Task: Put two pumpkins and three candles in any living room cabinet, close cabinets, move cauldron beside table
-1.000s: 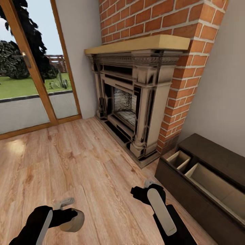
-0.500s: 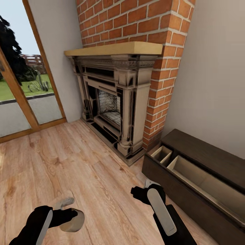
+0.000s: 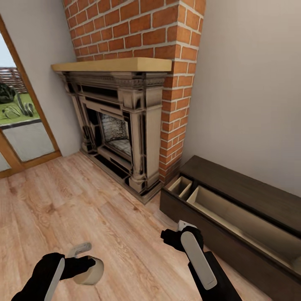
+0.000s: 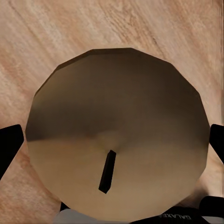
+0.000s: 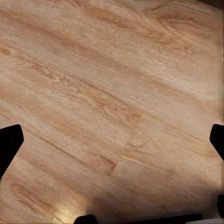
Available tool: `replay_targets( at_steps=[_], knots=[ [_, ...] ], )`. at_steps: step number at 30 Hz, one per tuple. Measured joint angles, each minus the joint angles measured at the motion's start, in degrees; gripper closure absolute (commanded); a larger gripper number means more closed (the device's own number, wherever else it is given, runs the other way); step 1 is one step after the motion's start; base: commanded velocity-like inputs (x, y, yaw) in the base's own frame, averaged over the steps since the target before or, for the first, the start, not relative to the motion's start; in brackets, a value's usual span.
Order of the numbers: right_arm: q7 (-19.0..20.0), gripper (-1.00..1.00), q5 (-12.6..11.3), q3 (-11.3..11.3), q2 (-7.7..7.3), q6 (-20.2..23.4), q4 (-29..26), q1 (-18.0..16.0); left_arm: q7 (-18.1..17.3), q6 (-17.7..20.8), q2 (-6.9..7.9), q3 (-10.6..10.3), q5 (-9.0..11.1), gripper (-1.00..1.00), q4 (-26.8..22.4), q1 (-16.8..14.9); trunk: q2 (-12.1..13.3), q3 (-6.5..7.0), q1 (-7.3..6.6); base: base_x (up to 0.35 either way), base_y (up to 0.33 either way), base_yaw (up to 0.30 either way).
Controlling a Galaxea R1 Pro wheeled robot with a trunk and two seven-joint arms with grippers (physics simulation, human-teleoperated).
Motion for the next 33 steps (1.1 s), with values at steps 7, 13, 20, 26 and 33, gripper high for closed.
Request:
replay_targets(
  at_steps=[7, 13, 20, 26, 33],
  knots=[
    [0.73, -1.0, 0.0, 0.0, 0.0, 0.01, 0.0, 0.0, 0.0, 0.0, -0.02, 0.0, 0.03, 1.0, 0.02, 0.0, 2.81, 1.26, -1.54, -0.008, 0.0, -0.28],
    [1.99, -1.0, 0.0, 0.0, 0.0, 0.02, 0.0, 0.0, 0.0, 0.0, 0.03, 0.0, 0.01, 1.0, 0.02, 0.0, 5.21, 2.33, -2.85, -0.189, 0.0, -0.267],
    [2.76, -1.0, 0.0, 0.0, -0.07, 0.02, 0.0, 0.0, 0.0, 0.0, 0.04, 0.0, -0.03, 1.0, 0.02, 0.0, 8.02, 3.59, -4.39, -0.045, 0.0, -0.247],
    [2.81, -1.0, 0.01, 0.0, -0.09, -0.02, 0.0, 0.0, 0.0, 0.01, 0.04, 0.02, 0.09, 1.0, 0.01, 0.0, 10.43, 4.67, -5.71, -0.061, 0.0, -0.097],
    [2.85, -1.0, 0.01, 0.0, -0.09, -0.07, 0.0, 0.0, -0.01, 0.01, 0.04, 0.08, 0.14, 1.0, -0.02, 0.0, 13.23, 5.93, -7.25, -0.019, 0.0, -0.021]
  ],
)
